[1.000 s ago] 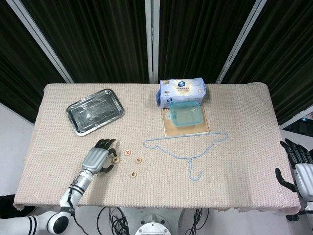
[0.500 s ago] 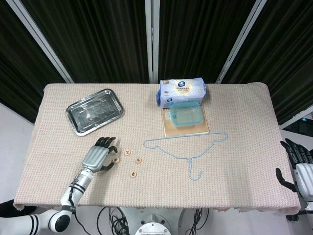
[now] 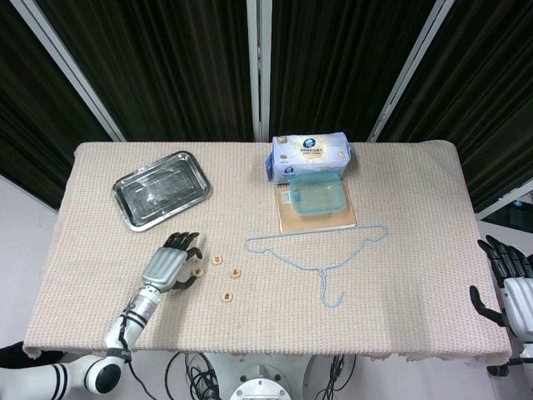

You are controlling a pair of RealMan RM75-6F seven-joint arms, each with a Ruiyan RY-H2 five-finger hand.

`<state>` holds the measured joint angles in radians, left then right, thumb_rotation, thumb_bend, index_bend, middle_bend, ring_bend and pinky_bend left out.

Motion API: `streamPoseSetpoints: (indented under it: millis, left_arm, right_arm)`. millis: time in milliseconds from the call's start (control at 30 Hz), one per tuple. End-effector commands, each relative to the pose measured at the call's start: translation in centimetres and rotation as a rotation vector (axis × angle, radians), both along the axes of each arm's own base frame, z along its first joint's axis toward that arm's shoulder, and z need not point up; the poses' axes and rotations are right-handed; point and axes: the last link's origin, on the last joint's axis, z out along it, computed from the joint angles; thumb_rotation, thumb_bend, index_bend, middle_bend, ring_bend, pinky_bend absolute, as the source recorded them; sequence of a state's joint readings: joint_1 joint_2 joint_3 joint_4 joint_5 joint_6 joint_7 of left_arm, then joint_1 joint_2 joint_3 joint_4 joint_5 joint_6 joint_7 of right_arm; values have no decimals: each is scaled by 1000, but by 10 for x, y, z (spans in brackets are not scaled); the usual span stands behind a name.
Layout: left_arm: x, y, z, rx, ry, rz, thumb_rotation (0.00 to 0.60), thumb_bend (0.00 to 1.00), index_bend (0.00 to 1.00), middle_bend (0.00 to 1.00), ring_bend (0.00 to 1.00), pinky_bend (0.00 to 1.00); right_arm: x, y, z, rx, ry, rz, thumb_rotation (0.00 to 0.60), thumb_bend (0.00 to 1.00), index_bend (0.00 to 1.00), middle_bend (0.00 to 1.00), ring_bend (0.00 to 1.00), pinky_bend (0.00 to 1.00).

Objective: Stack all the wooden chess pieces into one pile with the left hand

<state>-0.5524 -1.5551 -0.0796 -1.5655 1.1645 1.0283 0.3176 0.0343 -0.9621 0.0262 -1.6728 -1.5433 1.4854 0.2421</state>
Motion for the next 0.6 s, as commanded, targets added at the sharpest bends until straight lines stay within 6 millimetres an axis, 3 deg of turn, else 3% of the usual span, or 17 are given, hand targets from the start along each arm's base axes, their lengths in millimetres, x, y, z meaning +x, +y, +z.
streamPoseSetpoints:
  millis: [33,333,600]
  left_arm:
    - [0,0,2,4,-2,0,600,287,338,43,0,0]
    - [19,-4,14,22,-40,-47,600,286,308,42,0,0]
    - [42,2,-2,11,-8,-60,600,284,318,44,0,0]
  right_arm:
    - [0,0,0,-1,-1,0,600,406,0,0,0,0]
    - [1,0,-1,1,1,3,600,406,0,0,0,0]
    - [1,0,-1,-1,1,2,600,406,0,0,0,0]
